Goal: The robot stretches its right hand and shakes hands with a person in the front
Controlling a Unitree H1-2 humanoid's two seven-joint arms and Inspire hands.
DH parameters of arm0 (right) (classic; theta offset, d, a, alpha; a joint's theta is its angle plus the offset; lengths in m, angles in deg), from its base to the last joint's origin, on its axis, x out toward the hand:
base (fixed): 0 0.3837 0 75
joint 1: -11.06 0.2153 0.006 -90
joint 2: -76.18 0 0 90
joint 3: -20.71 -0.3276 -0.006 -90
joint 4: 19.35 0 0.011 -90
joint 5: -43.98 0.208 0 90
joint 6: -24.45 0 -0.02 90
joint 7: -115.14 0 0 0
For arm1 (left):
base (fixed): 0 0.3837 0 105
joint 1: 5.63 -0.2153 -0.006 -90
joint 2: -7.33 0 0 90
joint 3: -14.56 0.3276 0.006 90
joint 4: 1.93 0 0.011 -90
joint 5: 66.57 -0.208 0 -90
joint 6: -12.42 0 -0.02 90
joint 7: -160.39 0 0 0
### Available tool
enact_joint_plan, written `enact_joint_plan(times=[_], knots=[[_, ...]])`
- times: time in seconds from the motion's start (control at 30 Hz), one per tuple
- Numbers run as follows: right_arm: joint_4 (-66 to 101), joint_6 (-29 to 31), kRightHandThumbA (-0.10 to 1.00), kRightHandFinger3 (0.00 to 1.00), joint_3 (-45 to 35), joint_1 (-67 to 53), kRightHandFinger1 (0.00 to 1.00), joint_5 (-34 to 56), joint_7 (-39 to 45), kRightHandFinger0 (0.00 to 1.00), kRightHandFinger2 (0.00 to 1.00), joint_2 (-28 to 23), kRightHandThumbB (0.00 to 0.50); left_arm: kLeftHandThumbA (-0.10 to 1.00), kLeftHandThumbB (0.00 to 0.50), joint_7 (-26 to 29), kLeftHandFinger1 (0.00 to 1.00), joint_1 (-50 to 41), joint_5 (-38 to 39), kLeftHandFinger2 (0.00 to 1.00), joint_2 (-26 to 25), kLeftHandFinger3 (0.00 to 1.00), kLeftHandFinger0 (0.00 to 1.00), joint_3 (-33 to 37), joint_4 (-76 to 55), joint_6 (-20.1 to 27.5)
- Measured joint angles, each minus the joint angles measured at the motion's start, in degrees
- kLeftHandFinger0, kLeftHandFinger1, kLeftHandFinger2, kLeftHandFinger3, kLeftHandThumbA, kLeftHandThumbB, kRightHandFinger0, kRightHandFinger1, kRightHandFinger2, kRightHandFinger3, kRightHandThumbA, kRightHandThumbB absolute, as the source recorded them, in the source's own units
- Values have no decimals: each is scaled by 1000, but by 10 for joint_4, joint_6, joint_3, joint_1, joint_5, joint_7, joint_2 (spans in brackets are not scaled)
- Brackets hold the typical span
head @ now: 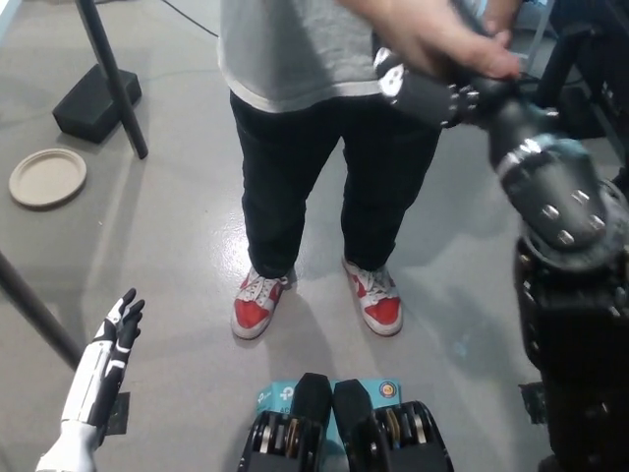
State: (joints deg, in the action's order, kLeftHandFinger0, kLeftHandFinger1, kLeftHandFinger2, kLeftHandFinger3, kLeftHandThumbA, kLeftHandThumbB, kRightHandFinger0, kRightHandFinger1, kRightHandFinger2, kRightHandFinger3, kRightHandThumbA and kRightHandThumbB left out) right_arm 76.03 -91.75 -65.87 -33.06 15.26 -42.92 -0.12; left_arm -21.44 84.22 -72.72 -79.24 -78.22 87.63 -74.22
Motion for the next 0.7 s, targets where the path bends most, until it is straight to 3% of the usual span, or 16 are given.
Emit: enact_joint_plan(times=[0.37,0.53,0.6,0.7], knots=[[-333,36,90,1000,21,47,1000,13,-40,1000,1000,1,106,1000,40,0,1000,2,-1,1000,-2,1000,1000,0,-3,-1],[-373,55,134,1000,28,62,1000,19,-66,1000,1000,4,106,1000,40,0,1000,10,-1,1000,-5,1000,1000,1,-11,-3],[-372,61,171,1000,33,62,1000,21,-72,1000,1000,5,111,1000,33,0,1000,11,-1,1000,-5,1000,1000,1,-11,-4],[-362,62,343,1000,38,61,1000,24,-77,1000,1000,4,156,1000,35,0,1000,11,-1,1000,-5,1000,1000,2,-11,-5]])
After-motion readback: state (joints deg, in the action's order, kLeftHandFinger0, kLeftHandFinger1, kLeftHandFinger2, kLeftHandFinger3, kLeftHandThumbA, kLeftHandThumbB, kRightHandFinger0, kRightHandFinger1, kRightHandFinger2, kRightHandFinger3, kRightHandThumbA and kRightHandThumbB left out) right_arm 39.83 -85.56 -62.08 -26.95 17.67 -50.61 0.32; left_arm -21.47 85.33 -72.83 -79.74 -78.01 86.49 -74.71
